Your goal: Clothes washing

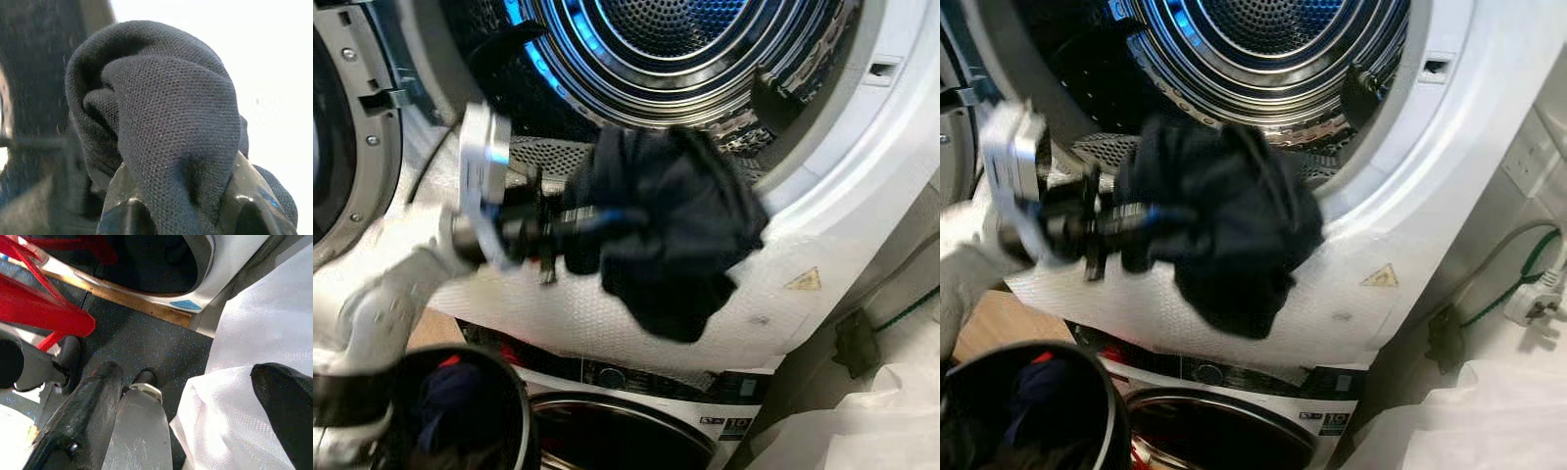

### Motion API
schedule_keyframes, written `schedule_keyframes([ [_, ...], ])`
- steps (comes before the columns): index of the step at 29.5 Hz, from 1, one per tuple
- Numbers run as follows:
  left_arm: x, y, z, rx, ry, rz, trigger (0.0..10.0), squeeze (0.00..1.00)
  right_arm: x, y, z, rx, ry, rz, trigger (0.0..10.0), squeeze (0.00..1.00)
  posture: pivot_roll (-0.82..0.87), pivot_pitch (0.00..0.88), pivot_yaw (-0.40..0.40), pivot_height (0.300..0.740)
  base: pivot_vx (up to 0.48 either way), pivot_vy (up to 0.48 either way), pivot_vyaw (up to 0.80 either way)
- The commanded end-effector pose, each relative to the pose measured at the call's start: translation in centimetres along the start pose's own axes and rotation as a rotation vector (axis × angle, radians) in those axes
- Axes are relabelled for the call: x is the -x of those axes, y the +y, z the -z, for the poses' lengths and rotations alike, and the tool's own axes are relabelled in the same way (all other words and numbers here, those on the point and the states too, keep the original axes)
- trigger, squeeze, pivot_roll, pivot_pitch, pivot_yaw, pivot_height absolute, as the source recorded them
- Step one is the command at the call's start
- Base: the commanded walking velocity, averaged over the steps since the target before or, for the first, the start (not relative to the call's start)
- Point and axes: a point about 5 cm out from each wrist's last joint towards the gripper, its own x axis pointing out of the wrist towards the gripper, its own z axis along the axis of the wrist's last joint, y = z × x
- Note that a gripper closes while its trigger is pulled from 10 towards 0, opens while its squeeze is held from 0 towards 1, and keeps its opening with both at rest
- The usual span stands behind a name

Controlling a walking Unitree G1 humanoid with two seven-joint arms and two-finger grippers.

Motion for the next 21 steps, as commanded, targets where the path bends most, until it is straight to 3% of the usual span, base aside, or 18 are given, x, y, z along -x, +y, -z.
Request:
schedule_keyframes([
  [1,-0.9,2.6,-2.4,-0.112,-0.085,-0.032,0.0,0.0,0.1,0.2,0.4,-0.016,0.005,0.001,10.0,0.0,0.11,0.0,0.011,0.74,0.0,0.0,0.0],
  [3,-1.6,5.6,-4.2,-0.149,-0.185,-0.097,0.0,0.0,0.1,0.2,0.6,-0.025,0.004,0.004,10.0,0.0,0.09,0.0,0.016,0.74,0.0,0.0,0.0],
  [5,-1.8,7.3,-5.1,-0.144,-0.226,-0.166,0.0,0.0,0.1,0.2,0.7,-0.035,0.002,0.009,10.0,0.0,0.09,0.0,0.018,0.74,0.0,0.0,0.0],
  [6,-1.7,9.0,-6.2,-0.165,-0.284,-0.262,0.0,0.0,0.2,0.1,0.9,-0.048,0.003,0.017,10.0,0.0,0.07,0.0,0.026,0.74,0.0,0.0,0.0],
  [9,-1.2,11.1,-7.1,-0.135,-0.355,-0.396,0.0,0.0,0.5,-0.2,1.9,-0.069,0.017,0.032,10.0,0.0,0.04,0.0,0.036,0.74,0.0,0.0,0.0],
  [11,-1.1,11.5,-7.3,-0.135,-0.365,-0.433,0.0,0.0,0.7,-0.3,2.6,-0.078,0.026,0.038,10.0,0.0,0.03,0.0,0.039,0.74,0.0,0.0,0.0],
  [14,-1.2,12.3,-5.9,-0.097,-0.302,-0.461,0.0,0.0,1.1,-0.3,4.2,-0.09,0.053,0.046,10.0,0.0,0.0,0.009,0.047,0.74,0.0,0.0,0.0],
  [15,-1.2,13.0,-4.5,-0.069,-0.254,-0.538,0.0,0.0,1.5,-0.4,5.2,-0.1,0.07,0.056,10.0,0.0,-0.01,0.02,0.048,0.74,0.0,0.0,0.0],
  [21,-0.8,13.4,-0.8,-0.007,-0.129,-0.664,0.0,0.0,1.9,-0.9,6.1,-0.121,0.07,0.08,10.0,0.0,-0.06,0.047,0.054,0.74,0.0,0.0,0.0],
])
